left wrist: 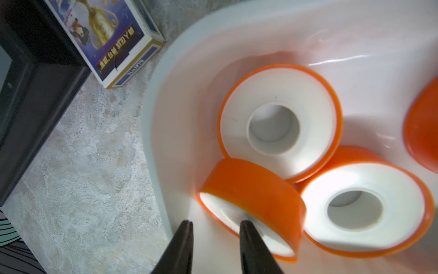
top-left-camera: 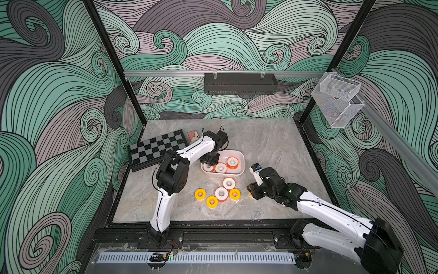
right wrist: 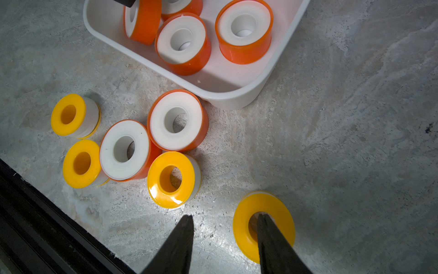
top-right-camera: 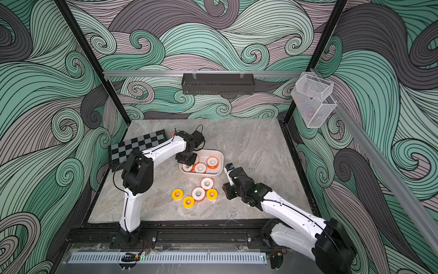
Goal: Put the sealing tape into the storage box
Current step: Place the sealing tape in the storage box, then adjust the sealing tape in the storage box.
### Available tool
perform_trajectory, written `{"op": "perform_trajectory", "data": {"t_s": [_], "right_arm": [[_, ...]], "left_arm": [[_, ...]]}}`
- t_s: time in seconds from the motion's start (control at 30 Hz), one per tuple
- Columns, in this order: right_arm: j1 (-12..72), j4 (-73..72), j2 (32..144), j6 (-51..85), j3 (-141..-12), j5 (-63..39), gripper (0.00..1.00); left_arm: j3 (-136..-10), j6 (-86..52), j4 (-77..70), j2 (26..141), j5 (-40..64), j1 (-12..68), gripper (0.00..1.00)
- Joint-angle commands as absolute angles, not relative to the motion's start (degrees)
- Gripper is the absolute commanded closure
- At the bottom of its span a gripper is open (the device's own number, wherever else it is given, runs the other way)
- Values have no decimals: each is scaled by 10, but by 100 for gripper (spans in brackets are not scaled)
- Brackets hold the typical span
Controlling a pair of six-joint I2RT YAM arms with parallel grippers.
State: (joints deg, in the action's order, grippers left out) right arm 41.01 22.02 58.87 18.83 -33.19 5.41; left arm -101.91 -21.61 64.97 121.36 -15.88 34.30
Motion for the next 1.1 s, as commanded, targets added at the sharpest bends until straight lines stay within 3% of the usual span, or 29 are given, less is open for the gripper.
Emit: {"op": "perform_trajectory", "data": {"t_s": [0.0,0.17,0.47,1.07], "right_arm": [[411,215,586,194,-324,46,52],[412,215,587,194,-324,46,52],[411,217,584,194,-324,46,52],[411,218,585,193,-324,44,52]], "left_arm": [[-1030,-222,678,1178,-169,348,63],[-1034,-224,673,1155,-167,353,63],[-1036,-219,602,1157,-74,353,68],[-1048,-223,611,1234,-93,344,68]]}}
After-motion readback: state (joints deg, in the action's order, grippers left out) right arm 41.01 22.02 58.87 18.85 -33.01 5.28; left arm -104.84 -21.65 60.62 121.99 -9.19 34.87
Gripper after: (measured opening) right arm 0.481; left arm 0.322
